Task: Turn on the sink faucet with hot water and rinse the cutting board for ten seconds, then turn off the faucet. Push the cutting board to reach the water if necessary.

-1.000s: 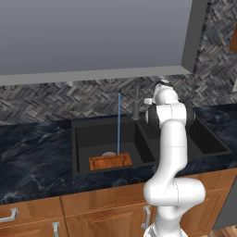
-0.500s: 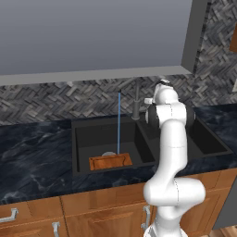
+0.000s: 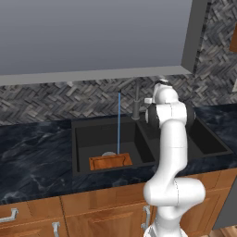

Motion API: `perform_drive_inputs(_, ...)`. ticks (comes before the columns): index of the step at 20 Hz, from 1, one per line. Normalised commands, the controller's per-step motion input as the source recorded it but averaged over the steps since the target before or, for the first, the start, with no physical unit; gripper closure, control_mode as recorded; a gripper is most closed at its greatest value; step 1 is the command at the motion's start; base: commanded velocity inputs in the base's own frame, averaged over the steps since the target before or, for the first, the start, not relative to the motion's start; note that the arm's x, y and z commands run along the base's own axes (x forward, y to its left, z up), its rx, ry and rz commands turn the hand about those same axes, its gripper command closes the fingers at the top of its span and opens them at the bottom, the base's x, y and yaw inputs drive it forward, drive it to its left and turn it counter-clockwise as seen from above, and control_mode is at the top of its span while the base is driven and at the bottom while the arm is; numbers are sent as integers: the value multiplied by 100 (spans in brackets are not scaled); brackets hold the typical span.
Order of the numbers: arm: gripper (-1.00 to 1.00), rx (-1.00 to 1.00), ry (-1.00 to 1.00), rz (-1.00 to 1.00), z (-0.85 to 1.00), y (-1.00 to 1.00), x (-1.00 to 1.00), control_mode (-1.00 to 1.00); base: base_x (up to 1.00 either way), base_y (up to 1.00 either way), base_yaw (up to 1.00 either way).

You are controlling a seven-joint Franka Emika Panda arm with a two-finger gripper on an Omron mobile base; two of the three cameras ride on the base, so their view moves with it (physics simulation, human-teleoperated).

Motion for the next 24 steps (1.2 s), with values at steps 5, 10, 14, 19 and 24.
perform_drive_inputs(5, 100, 0, 7, 0, -36, -52, -35, -100, 0, 0, 0)
perform_drive_inputs(10, 100, 0, 6, 0, -36, -56, -26, -100, 0, 0, 0)
perform_drive_inputs(14, 100, 0, 5, 0, -14, -53, -9, -100, 0, 0, 0)
perform_drive_inputs(19, 100, 0, 7, 0, 0, -25, -6, -100, 0, 0, 0)
perform_drive_inputs(24, 100, 0, 6, 0, 3, -8, -10, -100, 0, 0, 0)
